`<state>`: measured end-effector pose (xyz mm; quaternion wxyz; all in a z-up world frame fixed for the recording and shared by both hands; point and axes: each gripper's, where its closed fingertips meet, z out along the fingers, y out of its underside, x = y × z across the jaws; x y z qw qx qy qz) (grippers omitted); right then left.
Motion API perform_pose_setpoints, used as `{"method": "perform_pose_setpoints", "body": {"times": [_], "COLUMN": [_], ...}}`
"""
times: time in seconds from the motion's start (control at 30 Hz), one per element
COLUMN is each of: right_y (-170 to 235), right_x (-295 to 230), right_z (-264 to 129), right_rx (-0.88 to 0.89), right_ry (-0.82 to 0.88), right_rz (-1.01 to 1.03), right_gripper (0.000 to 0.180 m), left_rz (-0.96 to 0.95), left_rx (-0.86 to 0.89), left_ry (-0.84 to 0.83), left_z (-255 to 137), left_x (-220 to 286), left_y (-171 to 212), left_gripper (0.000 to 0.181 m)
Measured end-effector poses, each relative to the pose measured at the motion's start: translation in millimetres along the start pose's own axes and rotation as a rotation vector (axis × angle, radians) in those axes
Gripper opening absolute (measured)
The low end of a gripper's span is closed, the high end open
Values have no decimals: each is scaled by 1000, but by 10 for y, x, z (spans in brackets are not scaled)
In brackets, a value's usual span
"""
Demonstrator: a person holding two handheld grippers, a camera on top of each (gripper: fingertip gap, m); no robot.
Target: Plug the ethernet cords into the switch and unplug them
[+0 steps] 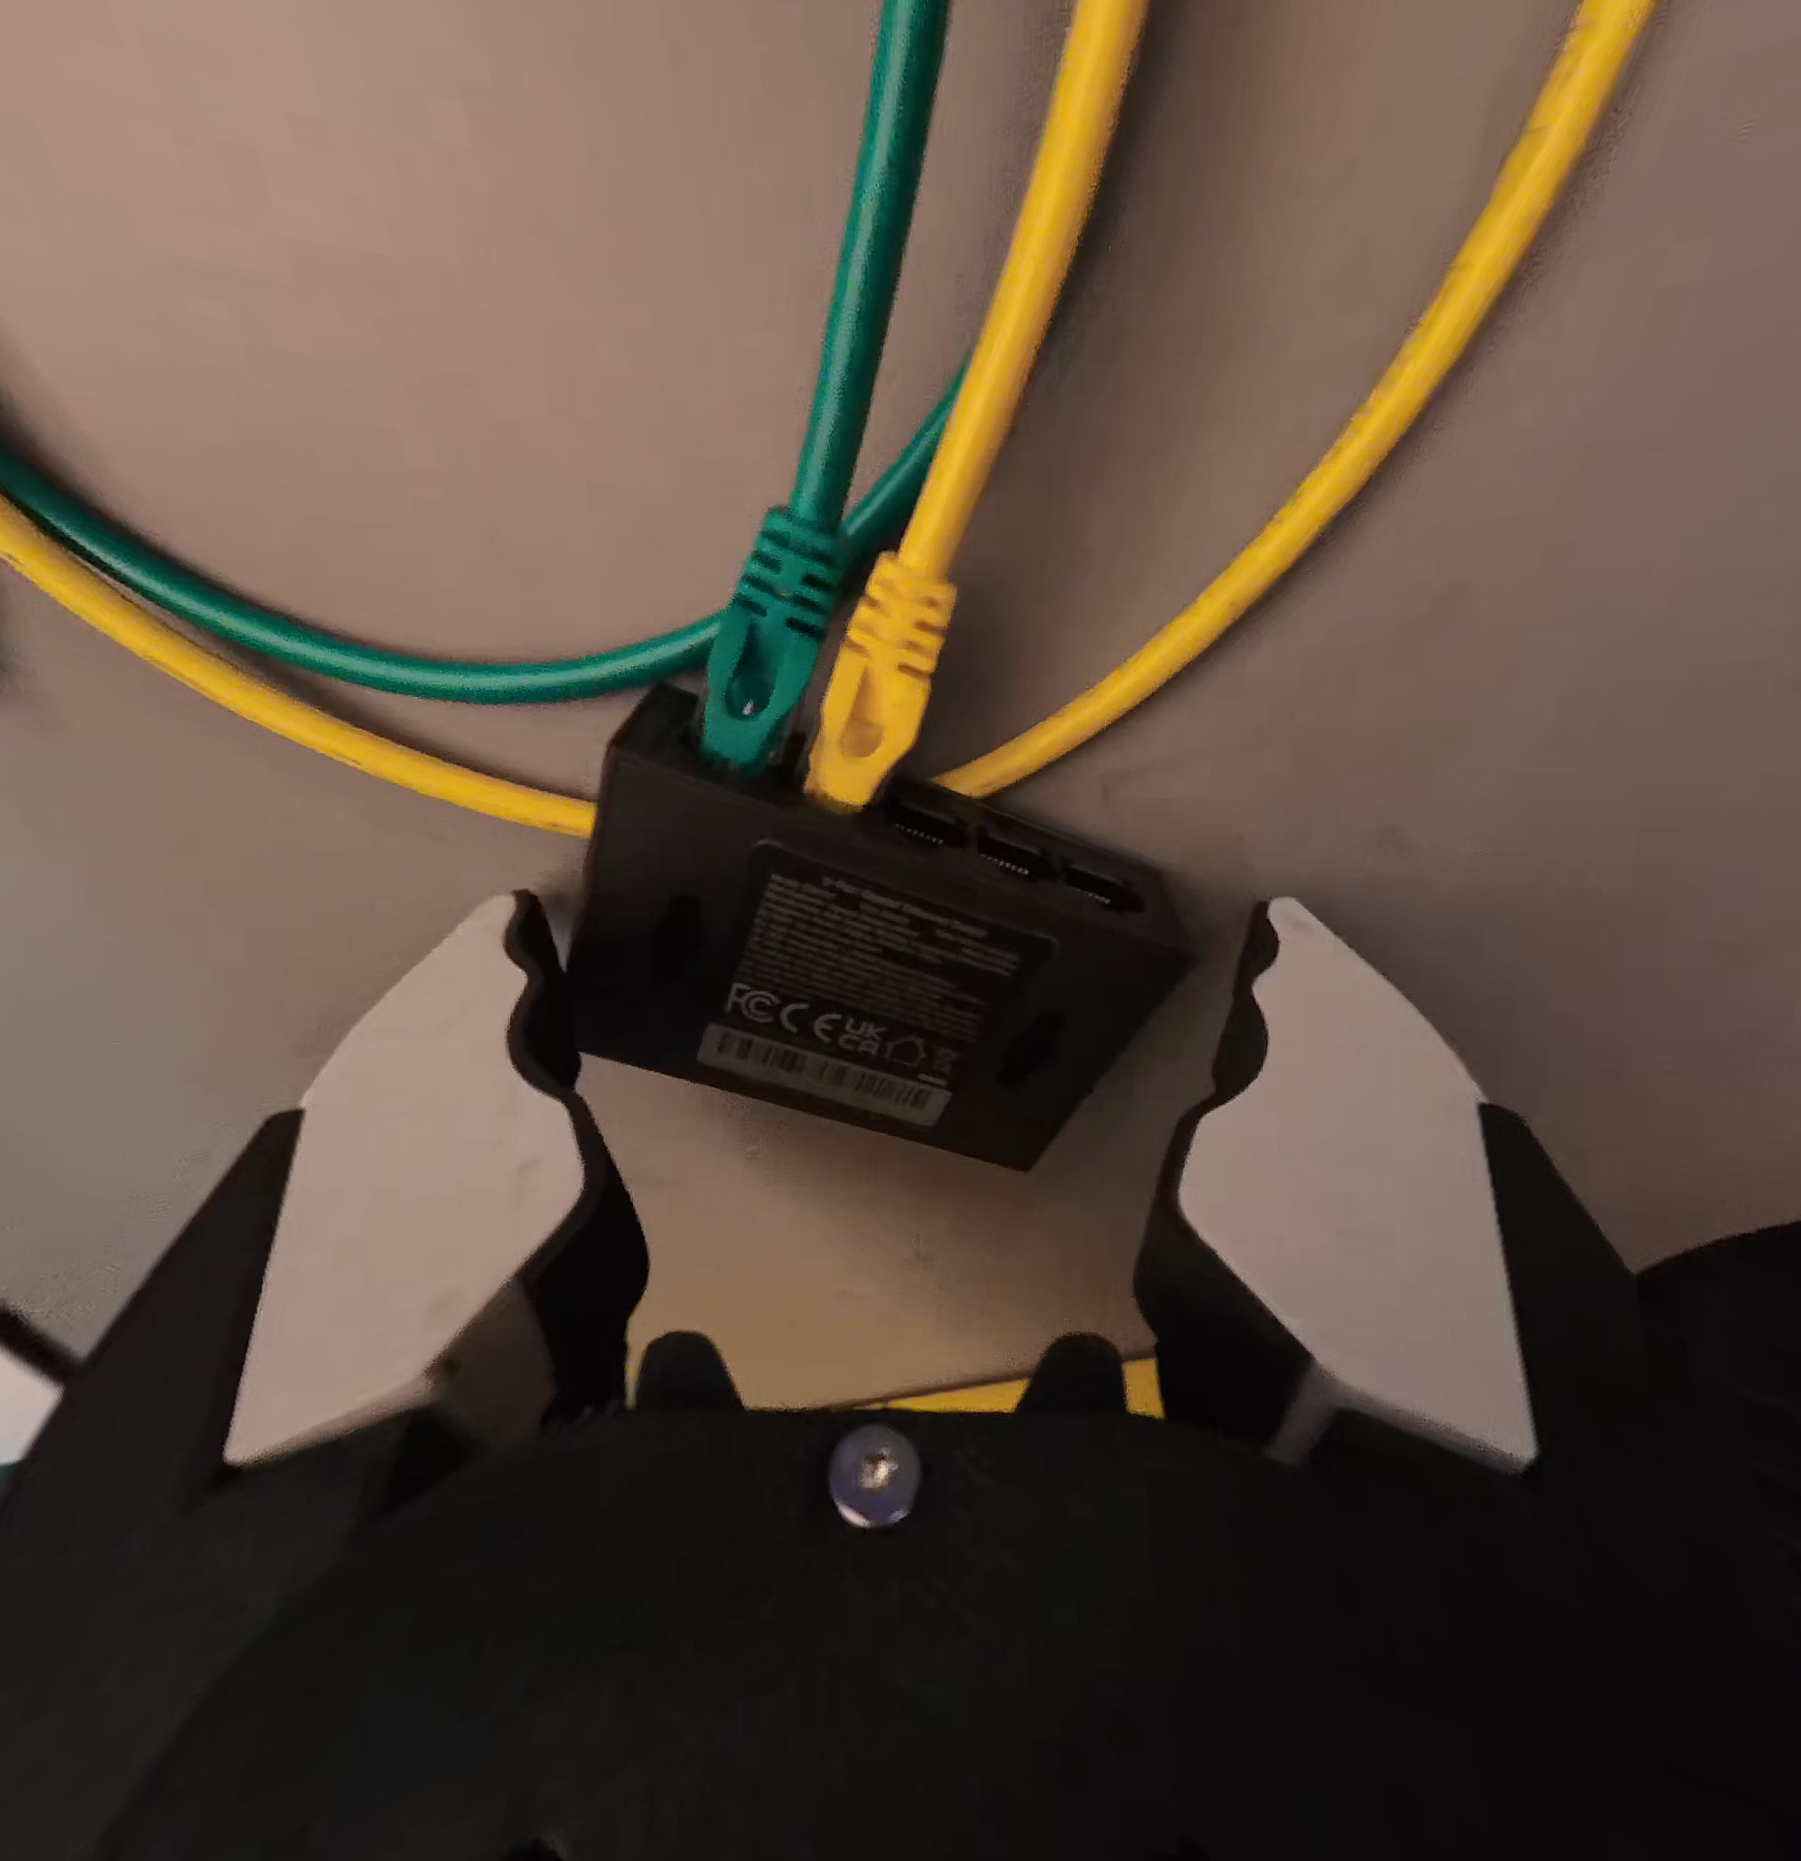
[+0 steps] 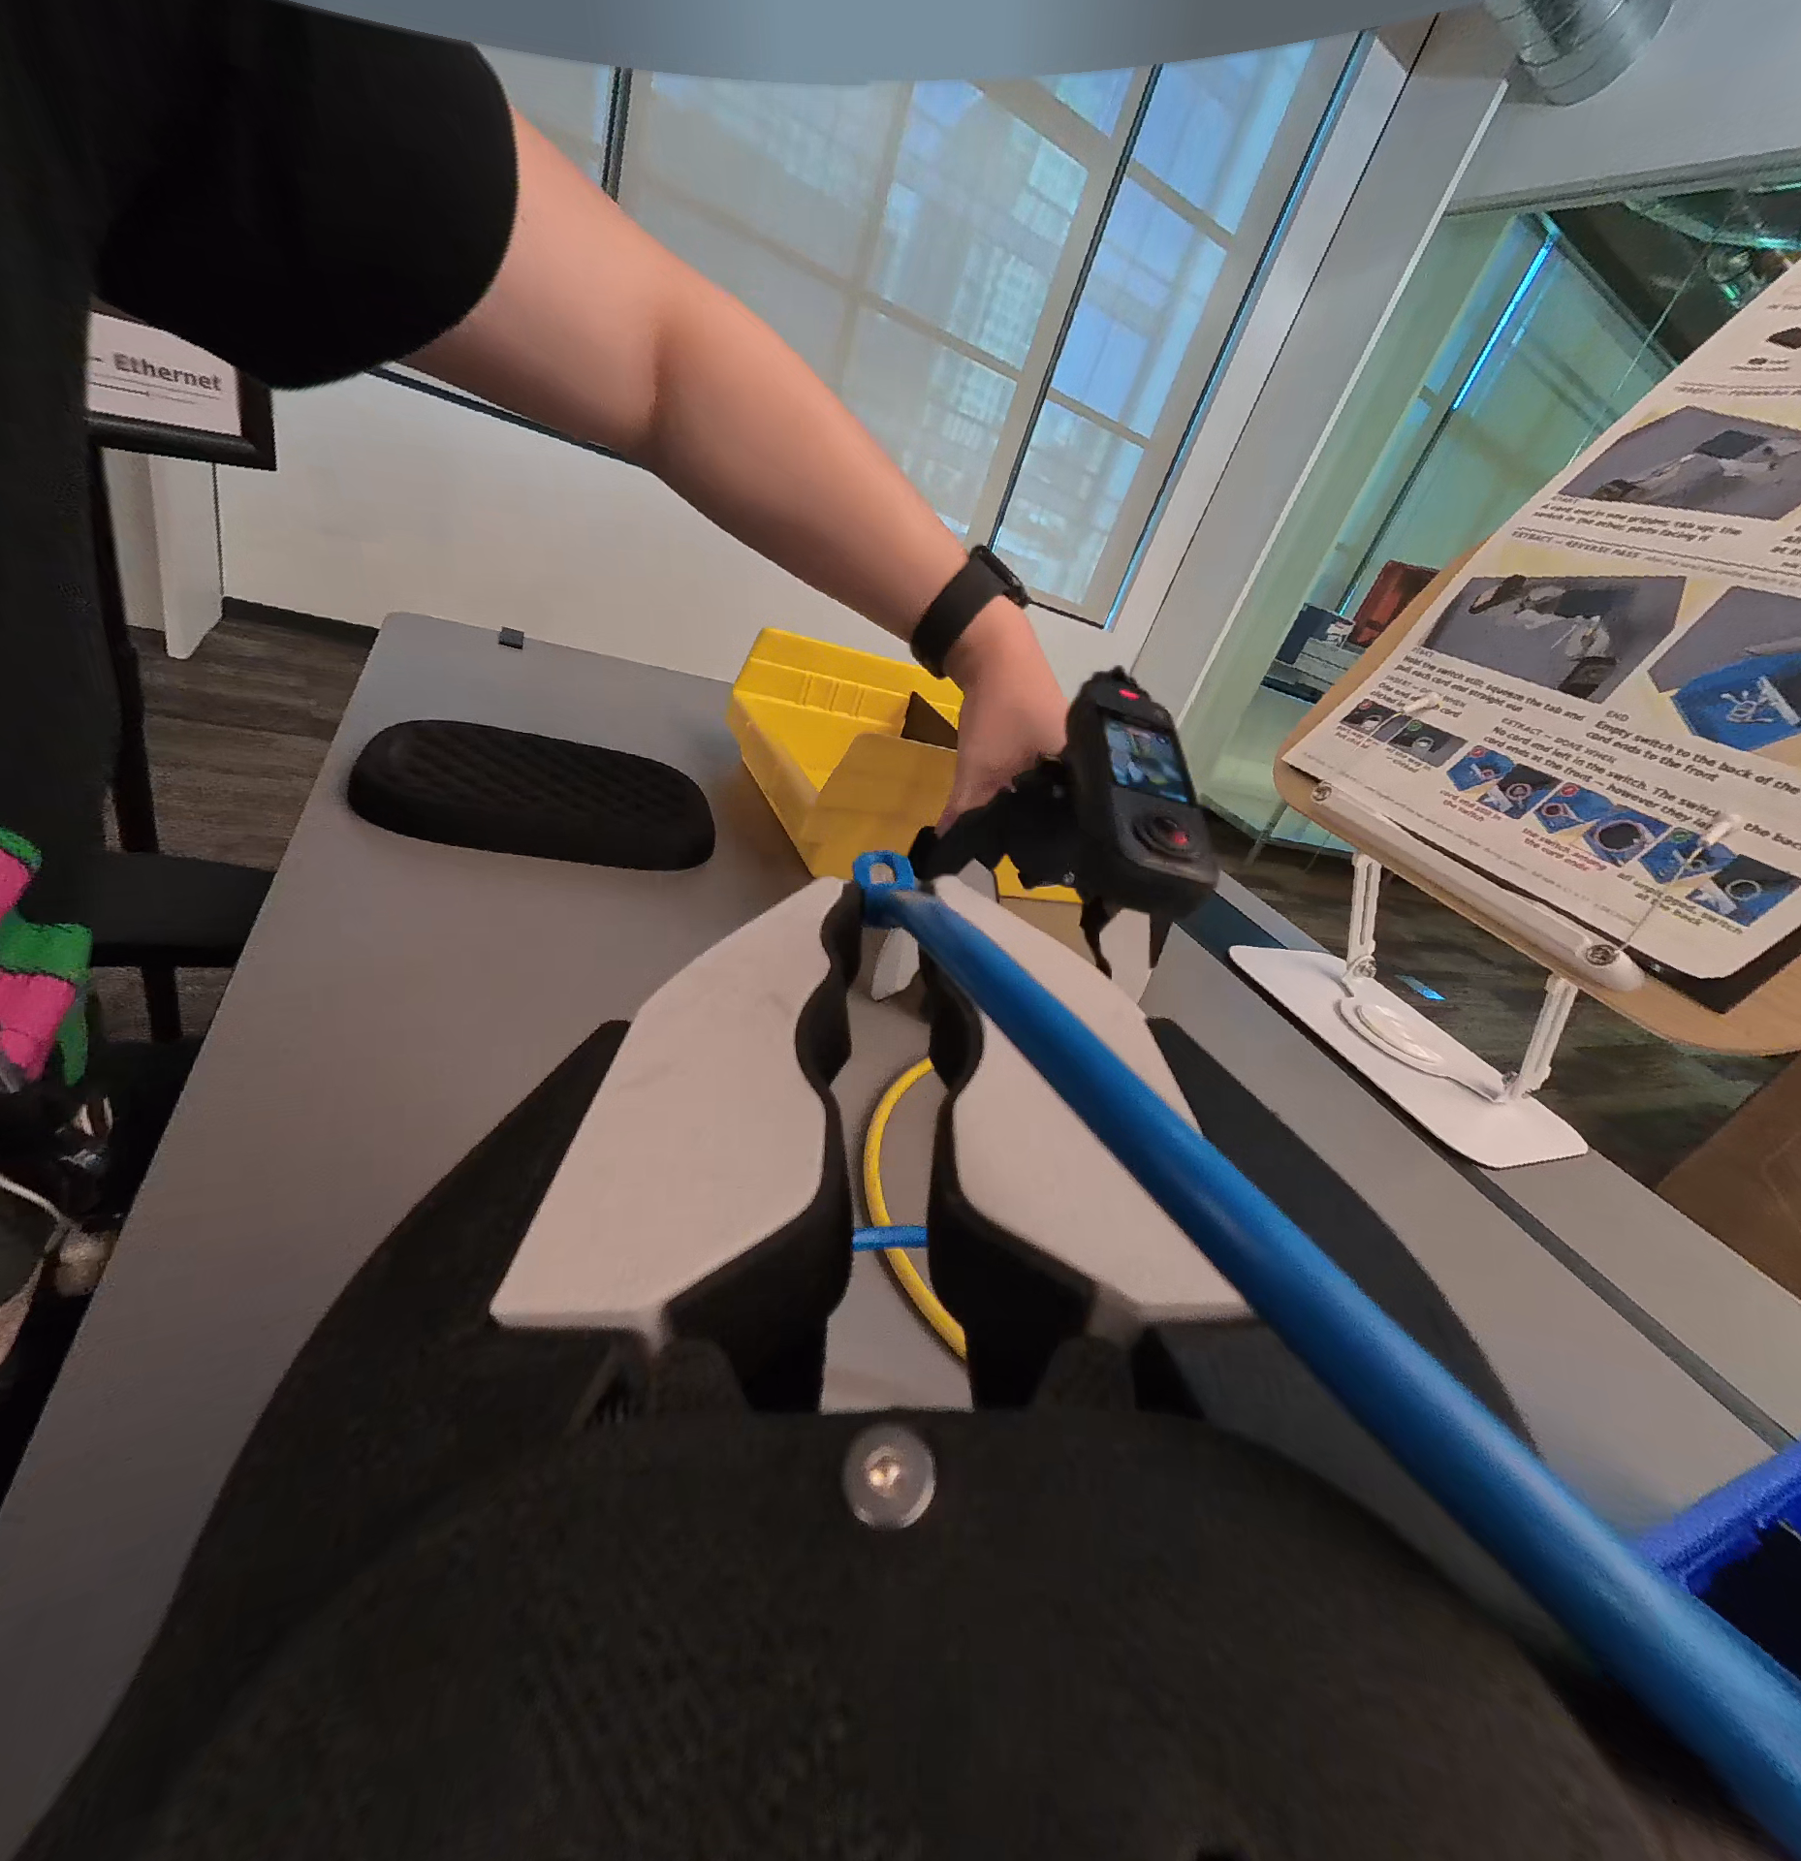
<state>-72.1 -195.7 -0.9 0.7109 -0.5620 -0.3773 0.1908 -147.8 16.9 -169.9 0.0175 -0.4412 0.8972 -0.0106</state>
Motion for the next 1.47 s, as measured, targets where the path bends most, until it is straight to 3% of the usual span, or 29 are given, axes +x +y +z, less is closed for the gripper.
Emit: {"method": "perform_pose_setpoints", "body": {"times": [0.13, 0.27, 0.37, 0.47, 0.53, 0.7, 0.87, 1.2, 1.33, 1.47], "right_y": [26, 69, 83, 87, 78, 43, 15, -8, 3, 76], "right_x": [4, -14, -20, -36, -60, -105, -102, -150, -147, -151], "right_z": [-11, -10, 4, 2, 0, -1, -25, -29, -36, 4], "right_rx": [-1, -19, -28, -25, -17, -3, 17, 22, 17, -15], "right_ry": [9, 16, 8, 4, -3, -22, -20, -34, -30, -45], "right_rz": [7, -7, -9, -2, 4, -1, 4, -14, -7, 47], "right_gripper": [11, 11, 11, 11, 11, 11, 11, 11, 11, 11], "left_rz": [-3, -156, -329, -619, -765, -980, -1041, -932, -971, -1209], "left_rx": [-13, -27, 36, 66, 117, 142, 13, -61, -37, 174], "left_ry": [12, -25, -102, -152, -122, -72, -49, -5, 121, 555], "left_z": [-12, -34, -177, -333, -313, -100, -91, -87, -124, -297], "left_x": [-29, -45, -68, -22, 84, 107, 165, 142, 155, 366], "left_y": [17, 93, 77, 152, 117, 122, 182, 176, 155, -184], "left_gripper": [117, 119, 126, 120, 115, 79, 61, 61, 60, 61]}}
